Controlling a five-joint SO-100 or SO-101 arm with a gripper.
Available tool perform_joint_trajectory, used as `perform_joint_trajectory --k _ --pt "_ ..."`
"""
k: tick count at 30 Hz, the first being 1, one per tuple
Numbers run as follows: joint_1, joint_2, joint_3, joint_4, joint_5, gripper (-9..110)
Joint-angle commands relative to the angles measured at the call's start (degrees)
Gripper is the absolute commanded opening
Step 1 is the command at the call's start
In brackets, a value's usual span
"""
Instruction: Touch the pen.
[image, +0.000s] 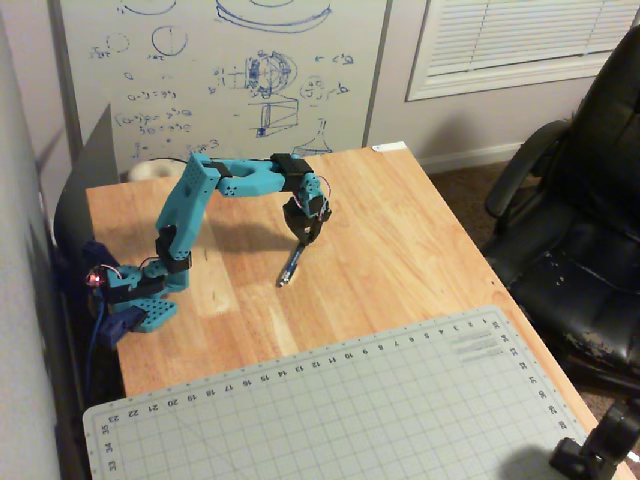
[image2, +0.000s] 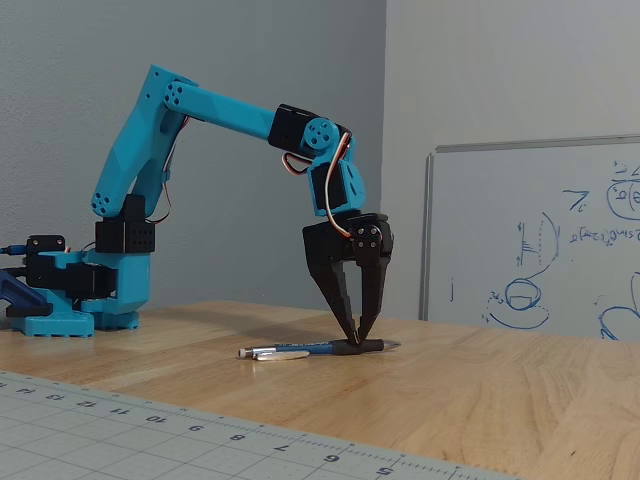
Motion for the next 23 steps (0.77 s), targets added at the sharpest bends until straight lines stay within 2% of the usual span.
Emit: perform_joint_trajectory --k 1,23 --pt "0.6 2.3 -3.3 -0.4 -0.4 1" --pt "-0.2 2.3 -2.2 -0.4 -0.4 1"
